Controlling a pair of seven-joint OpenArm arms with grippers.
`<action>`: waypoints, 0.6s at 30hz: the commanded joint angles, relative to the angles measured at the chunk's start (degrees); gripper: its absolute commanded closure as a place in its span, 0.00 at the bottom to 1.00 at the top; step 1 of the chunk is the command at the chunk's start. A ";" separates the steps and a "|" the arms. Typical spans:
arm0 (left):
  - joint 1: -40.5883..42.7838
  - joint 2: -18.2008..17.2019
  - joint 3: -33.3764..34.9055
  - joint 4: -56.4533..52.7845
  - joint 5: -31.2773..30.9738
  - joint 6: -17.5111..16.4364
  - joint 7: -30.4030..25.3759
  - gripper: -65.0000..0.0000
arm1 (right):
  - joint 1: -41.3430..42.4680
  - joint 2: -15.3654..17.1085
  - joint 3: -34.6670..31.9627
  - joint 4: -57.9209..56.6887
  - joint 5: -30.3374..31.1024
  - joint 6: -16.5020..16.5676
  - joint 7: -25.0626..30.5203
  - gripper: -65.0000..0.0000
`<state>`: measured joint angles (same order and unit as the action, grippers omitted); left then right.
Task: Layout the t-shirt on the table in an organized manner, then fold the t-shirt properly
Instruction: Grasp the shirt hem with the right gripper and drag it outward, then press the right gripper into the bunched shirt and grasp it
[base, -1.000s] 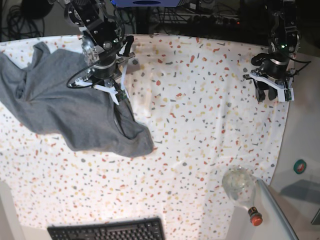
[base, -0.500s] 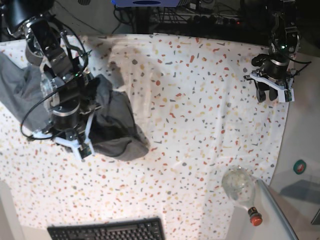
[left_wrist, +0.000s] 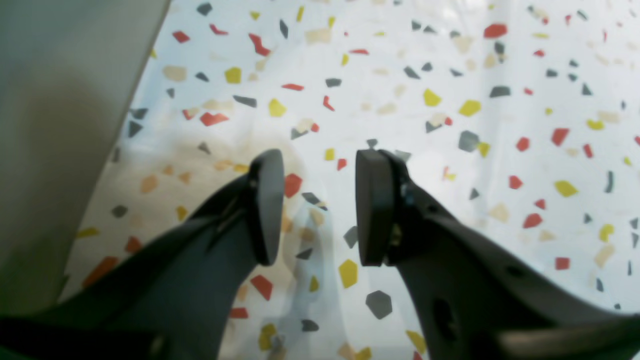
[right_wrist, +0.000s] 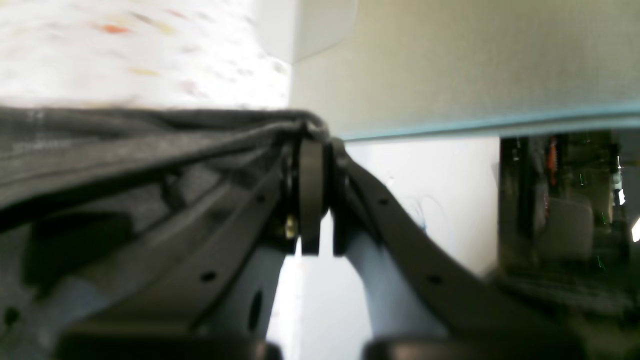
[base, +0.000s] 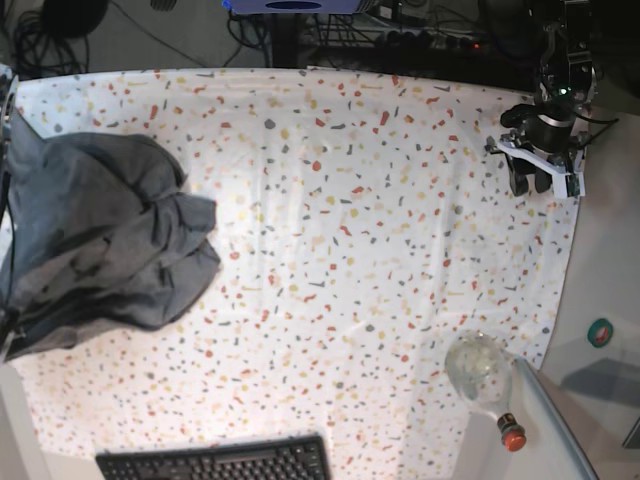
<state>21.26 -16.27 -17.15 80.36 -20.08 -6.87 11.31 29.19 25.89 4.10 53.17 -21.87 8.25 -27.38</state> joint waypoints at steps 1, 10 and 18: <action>-0.11 -0.83 -0.13 0.83 -0.19 0.06 -1.07 0.65 | 4.17 0.88 0.25 -4.24 -0.51 -0.56 2.19 1.00; -0.20 0.76 0.14 0.92 -0.10 0.06 -1.07 0.65 | 4.00 2.37 -0.10 -4.68 -0.51 -7.24 -0.45 0.40; -0.55 1.90 0.14 0.92 -0.10 0.06 -1.07 0.65 | -23.34 -9.05 0.34 36.20 -0.51 1.29 -11.26 0.41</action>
<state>20.97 -13.72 -16.69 80.38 -19.90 -6.48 11.46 3.51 14.92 3.49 88.29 -20.64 11.03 -39.48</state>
